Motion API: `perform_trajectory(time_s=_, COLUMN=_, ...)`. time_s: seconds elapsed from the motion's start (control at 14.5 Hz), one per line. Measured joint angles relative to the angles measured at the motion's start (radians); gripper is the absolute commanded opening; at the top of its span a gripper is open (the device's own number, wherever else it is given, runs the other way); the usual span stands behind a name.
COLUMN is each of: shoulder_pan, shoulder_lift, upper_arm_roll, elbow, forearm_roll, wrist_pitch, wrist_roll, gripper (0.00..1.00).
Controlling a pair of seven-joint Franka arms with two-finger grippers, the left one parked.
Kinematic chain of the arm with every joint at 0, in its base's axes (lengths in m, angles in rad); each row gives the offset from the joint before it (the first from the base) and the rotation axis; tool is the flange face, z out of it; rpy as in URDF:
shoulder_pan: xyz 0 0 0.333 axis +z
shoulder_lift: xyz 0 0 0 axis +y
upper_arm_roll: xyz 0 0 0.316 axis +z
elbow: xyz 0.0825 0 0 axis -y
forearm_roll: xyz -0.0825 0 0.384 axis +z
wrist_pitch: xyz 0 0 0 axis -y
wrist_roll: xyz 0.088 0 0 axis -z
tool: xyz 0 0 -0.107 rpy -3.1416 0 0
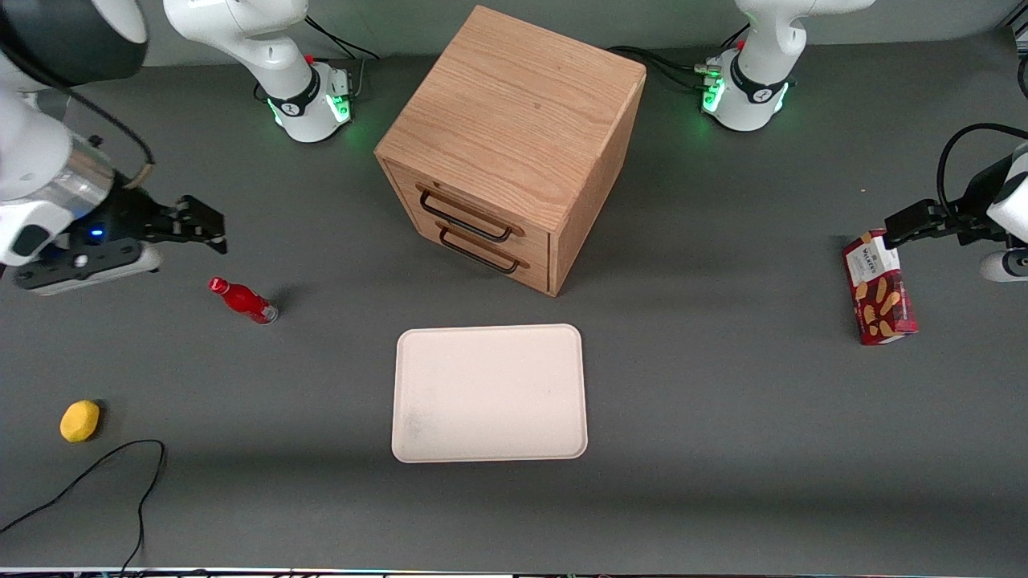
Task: Open upper drawer
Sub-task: 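Move the right gripper toward the upper drawer's black handle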
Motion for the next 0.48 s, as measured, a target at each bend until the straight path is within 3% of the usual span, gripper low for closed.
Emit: perform_trajectory(time_s=0.48, shoulder_pan=0.213, shoulder_lift=0.041, upper_arm_roll=0.000, elbow=0.000, forearm_roll=0.000, wrist_pitch=0.063, wrist_roll=0.000, gripper=1.00)
